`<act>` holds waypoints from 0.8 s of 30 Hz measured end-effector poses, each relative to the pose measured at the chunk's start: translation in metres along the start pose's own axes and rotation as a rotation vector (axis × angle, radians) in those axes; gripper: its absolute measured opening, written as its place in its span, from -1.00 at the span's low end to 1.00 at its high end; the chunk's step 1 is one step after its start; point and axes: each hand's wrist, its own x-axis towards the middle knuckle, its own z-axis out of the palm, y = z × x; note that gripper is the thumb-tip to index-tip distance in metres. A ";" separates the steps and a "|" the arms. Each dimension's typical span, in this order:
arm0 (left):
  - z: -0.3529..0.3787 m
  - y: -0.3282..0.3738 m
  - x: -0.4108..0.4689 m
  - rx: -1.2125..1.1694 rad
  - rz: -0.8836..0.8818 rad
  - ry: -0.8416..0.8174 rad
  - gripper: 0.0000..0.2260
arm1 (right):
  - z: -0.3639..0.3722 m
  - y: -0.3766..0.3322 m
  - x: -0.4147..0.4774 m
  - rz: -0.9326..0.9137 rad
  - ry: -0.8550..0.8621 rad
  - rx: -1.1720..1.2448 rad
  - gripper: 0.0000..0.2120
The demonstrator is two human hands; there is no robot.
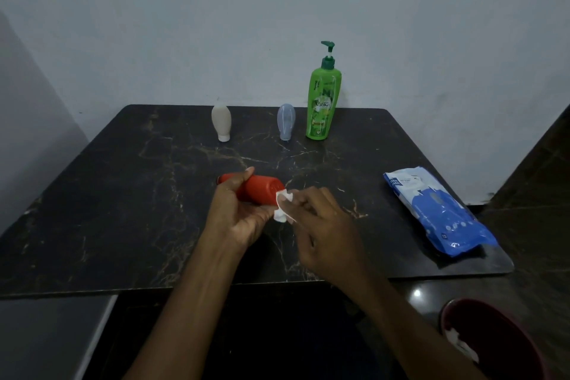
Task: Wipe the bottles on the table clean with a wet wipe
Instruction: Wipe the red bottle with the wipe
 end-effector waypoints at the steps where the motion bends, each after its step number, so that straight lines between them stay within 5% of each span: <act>1: -0.001 0.001 0.001 -0.015 0.003 0.003 -0.46 | -0.002 0.002 -0.002 0.007 0.005 0.017 -0.60; 8: 0.002 -0.004 -0.006 -0.003 -0.038 -0.030 -0.76 | 0.000 0.007 0.010 0.043 0.114 0.154 -0.60; 24: 0.001 -0.003 -0.001 -0.009 0.010 -0.019 -0.55 | 0.015 0.001 -0.002 0.157 0.142 0.298 -0.60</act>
